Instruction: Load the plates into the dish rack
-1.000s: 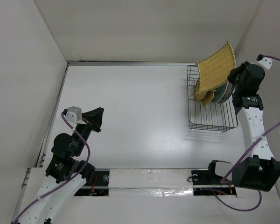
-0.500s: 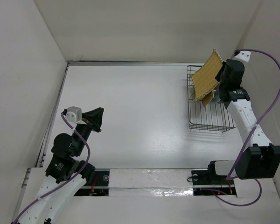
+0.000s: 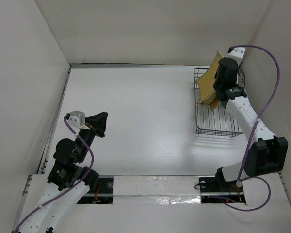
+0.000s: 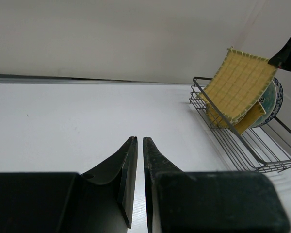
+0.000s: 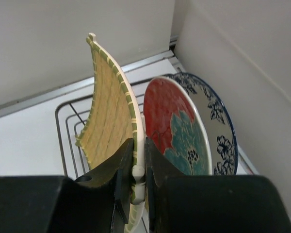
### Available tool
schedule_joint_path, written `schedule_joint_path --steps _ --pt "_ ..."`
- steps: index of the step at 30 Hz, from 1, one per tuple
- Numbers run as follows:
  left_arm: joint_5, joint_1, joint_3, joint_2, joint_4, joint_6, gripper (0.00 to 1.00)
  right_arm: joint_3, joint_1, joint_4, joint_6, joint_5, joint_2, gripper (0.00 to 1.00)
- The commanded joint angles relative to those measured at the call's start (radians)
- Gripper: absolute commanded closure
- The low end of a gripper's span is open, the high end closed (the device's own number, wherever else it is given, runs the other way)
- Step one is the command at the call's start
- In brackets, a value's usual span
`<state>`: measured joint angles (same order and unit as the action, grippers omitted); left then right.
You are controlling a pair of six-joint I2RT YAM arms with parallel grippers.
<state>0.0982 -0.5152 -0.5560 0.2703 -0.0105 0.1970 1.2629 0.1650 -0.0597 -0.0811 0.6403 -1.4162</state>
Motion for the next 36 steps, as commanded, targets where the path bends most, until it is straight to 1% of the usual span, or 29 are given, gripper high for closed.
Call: schedule_joint_path --steps 1,4,5,7,10,11,15,19,24,28,31,35,36 --pt "-0.005 0.001 -0.024 0.004 -0.039 0.004 0.92 0.148 0.007 0.149 0.038 0.082 0.0 1.0" --pt "0.0 0.001 -0.024 0.004 -0.039 0.004 0.92 0.187 0.036 0.181 0.107 0.078 -0.03 1.0" --pt "0.001 0.001 -0.024 0.004 -0.037 0.002 0.92 0.181 0.036 0.216 0.127 0.07 -0.035 1.0" --pt "0.001 0.001 -0.024 0.004 -0.037 0.002 0.92 0.165 0.06 0.228 0.152 0.067 -0.044 1.0" --pt "0.003 0.001 -0.024 0.004 -0.037 0.002 0.92 0.08 0.073 0.29 0.182 0.044 -0.03 1.0" --pt "0.001 0.001 -0.024 0.003 -0.037 0.002 0.92 0.023 0.082 0.31 0.19 0.039 -0.024 1.0" --pt "-0.005 0.001 -0.024 0.009 -0.039 0.002 0.92 -0.066 0.082 0.362 0.225 0.036 -0.003 1.0" --pt "-0.005 0.001 -0.024 0.009 -0.039 0.002 0.92 -0.089 0.082 0.383 0.256 0.018 -0.006 1.0" --pt "-0.003 0.001 -0.024 0.003 -0.039 0.002 0.92 -0.145 0.162 0.483 0.366 0.05 -0.023 1.0" --pt "-0.009 0.001 -0.022 0.007 -0.039 0.002 0.92 -0.183 0.206 0.564 0.47 0.113 -0.044 1.0" --pt "-0.011 0.001 -0.022 0.007 -0.039 0.004 0.92 -0.189 0.215 0.594 0.501 0.133 -0.049 0.92" --pt "-0.012 0.001 -0.022 0.007 -0.04 0.005 0.92 -0.161 0.194 0.515 0.434 0.093 -0.024 0.8" --pt "-0.014 0.001 -0.022 0.007 -0.04 0.005 0.92 -0.163 0.194 0.488 0.404 0.094 -0.02 0.75"
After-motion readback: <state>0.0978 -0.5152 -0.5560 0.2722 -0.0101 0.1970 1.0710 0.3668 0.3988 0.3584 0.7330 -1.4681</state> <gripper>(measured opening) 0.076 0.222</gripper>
